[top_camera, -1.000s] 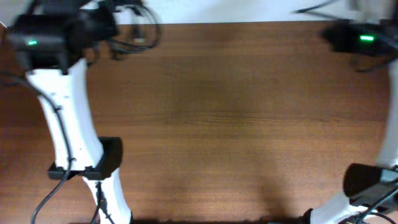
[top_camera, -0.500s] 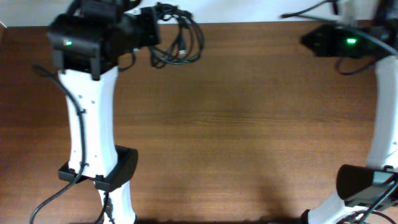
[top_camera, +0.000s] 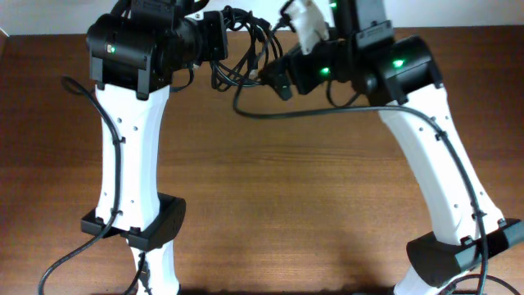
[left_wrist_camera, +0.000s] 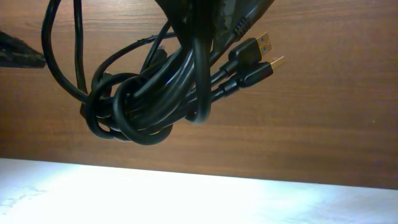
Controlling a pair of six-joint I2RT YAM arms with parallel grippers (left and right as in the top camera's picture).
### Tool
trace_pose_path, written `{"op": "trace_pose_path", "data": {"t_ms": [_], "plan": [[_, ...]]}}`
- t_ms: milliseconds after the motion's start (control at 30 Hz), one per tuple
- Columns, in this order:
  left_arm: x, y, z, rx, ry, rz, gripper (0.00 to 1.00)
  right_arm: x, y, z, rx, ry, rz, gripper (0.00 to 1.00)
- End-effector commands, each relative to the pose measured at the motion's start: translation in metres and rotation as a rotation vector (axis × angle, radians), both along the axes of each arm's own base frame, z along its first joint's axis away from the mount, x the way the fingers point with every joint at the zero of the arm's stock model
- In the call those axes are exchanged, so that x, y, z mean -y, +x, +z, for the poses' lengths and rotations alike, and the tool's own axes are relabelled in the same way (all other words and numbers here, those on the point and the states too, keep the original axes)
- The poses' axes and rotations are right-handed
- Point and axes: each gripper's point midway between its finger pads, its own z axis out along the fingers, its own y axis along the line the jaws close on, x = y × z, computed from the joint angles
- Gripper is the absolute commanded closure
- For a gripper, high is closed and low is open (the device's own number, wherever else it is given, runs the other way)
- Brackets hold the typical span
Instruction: Untangle cables
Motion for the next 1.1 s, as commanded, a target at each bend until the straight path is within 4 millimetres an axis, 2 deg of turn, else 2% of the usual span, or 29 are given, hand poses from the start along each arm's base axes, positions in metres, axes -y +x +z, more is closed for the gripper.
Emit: {"op": "trace_pose_path", "data": {"t_ms": [0,100,133,167,200,267,300,333,433,500,567,633,667,733,767,833,867,933,967,1000,1067], "plan": [[-0.002,-0.007,0.007,0.008,-0.015,0.001,1.00,0.005,0.006,0.006,0.048,-0.031,-0.048,0.03],[0.005,-0.010,0.006,-0.009,-0.040,-0.028,1.00,0.001,0.006,-0.002,0.023,-0.033,-0.046,0.06],[0.008,-0.011,0.006,-0.011,-0.050,-0.040,1.00,-0.004,0.006,-0.007,0.015,-0.038,-0.038,0.18],[0.009,-0.011,0.006,-0.011,-0.050,-0.043,1.00,-0.008,0.006,-0.009,0.011,-0.040,-0.031,0.35],[0.012,-0.013,0.006,-0.012,-0.050,-0.050,1.00,-0.012,0.006,-0.013,0.006,-0.043,-0.024,0.39],[0.022,-0.016,0.006,-0.012,-0.049,-0.073,1.00,-0.019,0.006,-0.021,-0.006,-0.050,-0.010,0.35],[0.027,-0.018,0.006,-0.012,-0.049,-0.085,1.00,-0.021,0.007,-0.024,-0.009,-0.051,-0.007,0.47],[0.031,-0.019,0.006,-0.012,-0.048,-0.095,1.00,-0.023,0.010,-0.028,-0.016,-0.055,-0.007,0.96],[0.039,-0.023,0.006,-0.012,-0.048,-0.115,1.00,-0.022,0.011,-0.033,-0.024,-0.066,-0.012,0.96],[0.032,-0.021,0.005,-0.006,-0.018,-0.094,1.00,-0.011,0.017,-0.032,-0.011,-0.085,-0.051,0.96],[0.007,-0.017,0.001,-0.012,0.045,-0.012,1.00,0.017,0.025,-0.019,0.013,-0.086,-0.117,0.96],[-0.027,-0.016,-0.002,-0.030,0.095,0.078,1.00,0.050,0.031,-0.005,0.025,-0.072,-0.190,0.96],[-0.053,-0.014,-0.001,-0.031,0.123,0.151,1.00,0.078,0.035,0.004,0.028,-0.061,-0.257,0.96],[-0.103,-0.010,0.003,-0.028,0.115,0.275,1.00,0.149,0.043,0.015,0.014,-0.037,-0.425,0.96],[-0.115,-0.011,0.004,-0.028,0.110,0.303,1.00,0.173,0.044,0.016,0.005,-0.033,-0.472,0.96],[-0.153,-0.013,0.007,-0.029,0.085,0.389,1.00,0.228,0.043,0.013,-0.026,-0.040,-0.591,0.96],[-0.162,-0.014,0.007,-0.029,0.079,0.410,1.00,0.256,0.041,0.009,-0.047,-0.044,-0.651,0.96],[-0.192,-0.018,0.009,-0.029,0.071,0.482,1.00,0.306,0.030,0.002,-0.092,-0.048,-0.761,0.96],[-0.198,-0.020,0.009,-0.028,0.071,0.497,1.00,0.324,0.027,0.003,-0.096,-0.031,-0.795,0.96],[-0.199,-0.020,0.010,-0.028,0.070,0.499,1.00,0.330,0.025,0.004,-0.099,-0.010,-0.799,0.96],[-0.186,-0.018,0.009,-0.032,0.028,0.450,1.00,0.325,0.023,0.010,-0.108,0.081,-0.741,0.96]]}}
